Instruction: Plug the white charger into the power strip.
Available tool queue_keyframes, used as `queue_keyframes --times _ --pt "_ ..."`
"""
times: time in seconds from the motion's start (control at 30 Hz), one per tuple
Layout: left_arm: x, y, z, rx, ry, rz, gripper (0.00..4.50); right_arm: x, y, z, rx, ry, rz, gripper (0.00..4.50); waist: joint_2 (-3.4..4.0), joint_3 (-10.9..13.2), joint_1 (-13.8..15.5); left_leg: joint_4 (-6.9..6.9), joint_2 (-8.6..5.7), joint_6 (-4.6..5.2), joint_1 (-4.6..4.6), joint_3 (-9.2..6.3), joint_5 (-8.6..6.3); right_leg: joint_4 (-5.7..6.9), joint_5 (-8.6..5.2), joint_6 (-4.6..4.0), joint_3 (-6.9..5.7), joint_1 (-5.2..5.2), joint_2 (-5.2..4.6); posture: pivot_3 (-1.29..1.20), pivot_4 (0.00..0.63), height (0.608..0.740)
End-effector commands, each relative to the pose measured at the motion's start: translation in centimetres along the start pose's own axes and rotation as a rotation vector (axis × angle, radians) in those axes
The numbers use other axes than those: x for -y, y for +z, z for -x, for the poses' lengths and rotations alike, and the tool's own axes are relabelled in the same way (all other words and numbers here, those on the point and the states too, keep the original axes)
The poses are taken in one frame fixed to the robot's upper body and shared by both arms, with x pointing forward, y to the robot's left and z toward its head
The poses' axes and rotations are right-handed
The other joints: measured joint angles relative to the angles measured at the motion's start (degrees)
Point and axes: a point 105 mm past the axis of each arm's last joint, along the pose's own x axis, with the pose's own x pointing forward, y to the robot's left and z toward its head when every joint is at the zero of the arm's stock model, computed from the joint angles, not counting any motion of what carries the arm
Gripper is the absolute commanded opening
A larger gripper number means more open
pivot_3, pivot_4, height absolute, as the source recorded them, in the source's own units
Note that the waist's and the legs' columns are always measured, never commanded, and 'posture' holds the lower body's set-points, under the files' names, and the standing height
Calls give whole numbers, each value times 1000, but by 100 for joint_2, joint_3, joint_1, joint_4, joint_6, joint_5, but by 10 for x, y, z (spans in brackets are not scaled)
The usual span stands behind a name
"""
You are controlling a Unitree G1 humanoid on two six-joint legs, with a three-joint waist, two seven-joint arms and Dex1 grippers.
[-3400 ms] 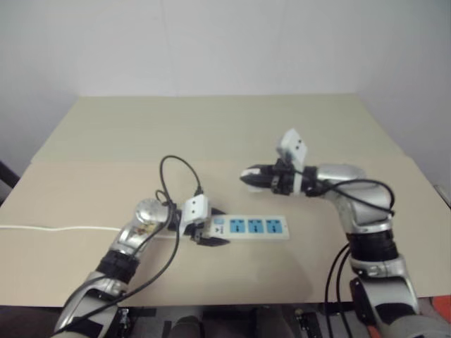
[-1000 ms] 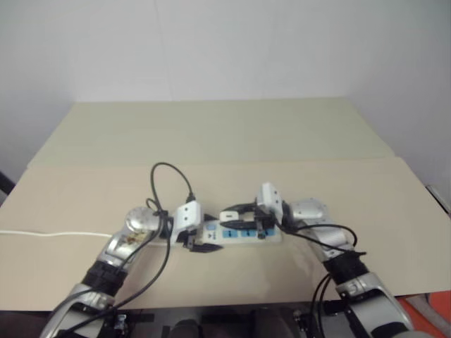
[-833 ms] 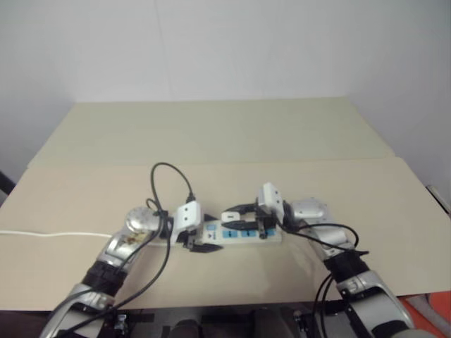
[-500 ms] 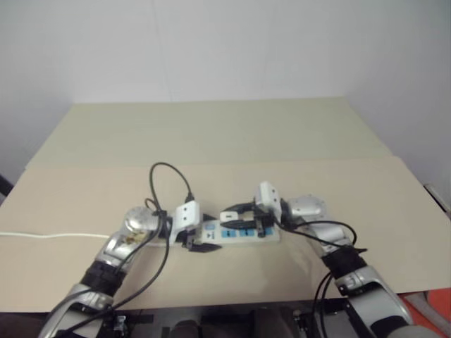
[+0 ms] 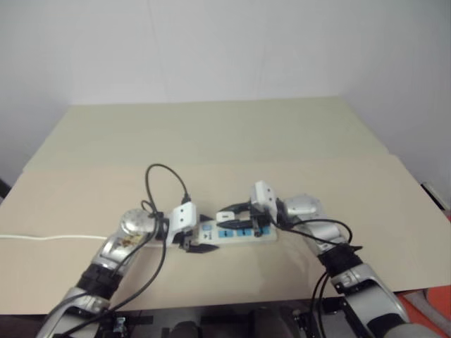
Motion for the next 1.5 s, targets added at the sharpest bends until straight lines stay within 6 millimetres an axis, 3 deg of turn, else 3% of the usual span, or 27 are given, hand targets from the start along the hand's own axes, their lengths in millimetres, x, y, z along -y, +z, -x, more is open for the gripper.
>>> queue_keyframes --times 0.03,0.33,0.63,0.67,0.73,1.03,1.5 --pt "7 -6 5 -38 -28 -16 3296 2 -37 22 -145 -77 -106 1140 0 0 0 0 0 0 0 0 0 0 0 0 0 0 0 0 150 740" --pt "7 -5 2 -30 -32 -13 3296 1 -36 24 -148 -100 -99 3995 -5 -2 14 -4 0 0 -4 0 0 -4 -1 -1 -1 -2 -1 0 150 740" --pt "-1 -1 0 -3 10 -3 3296 3 -31 29 -144 -111 -93 3995 -5 -1 23 -4 -1 0 -7 -1 0 -6 -2 -1 -2 -3 -1 0 150 740" --pt "-1 2 1 15 6 -6 4018 2 -31 29 -147 -110 -94 4057 -5 -1 23 -4 -1 0 -7 -1 0 -6 -2 -1 -2 -3 -2 0 150 740" --pt "-1 8 3 56 2 0 4463 2 -32 29 -148 -109 -95 4057 -7 0 27 -4 -1 0 -9 0 0 -7 -2 -1 -2 -5 -2 0 150 740" --pt "-4 23 25 109 8 -58 4463 8 -21 34 -126 -127 -86 4057 -10 3 33 -4 -1 0 -14 -1 0 -10 -2 -1 -4 -7 -3 0 150 740" --pt "-12 33 80 23 -20 -134 4463 5 25 96 -156 -214 -19 4057 -6 15 112 -13 -2 -10 -104 2 6 -7 -1 -1 -8 -107 -4 0 150 740"
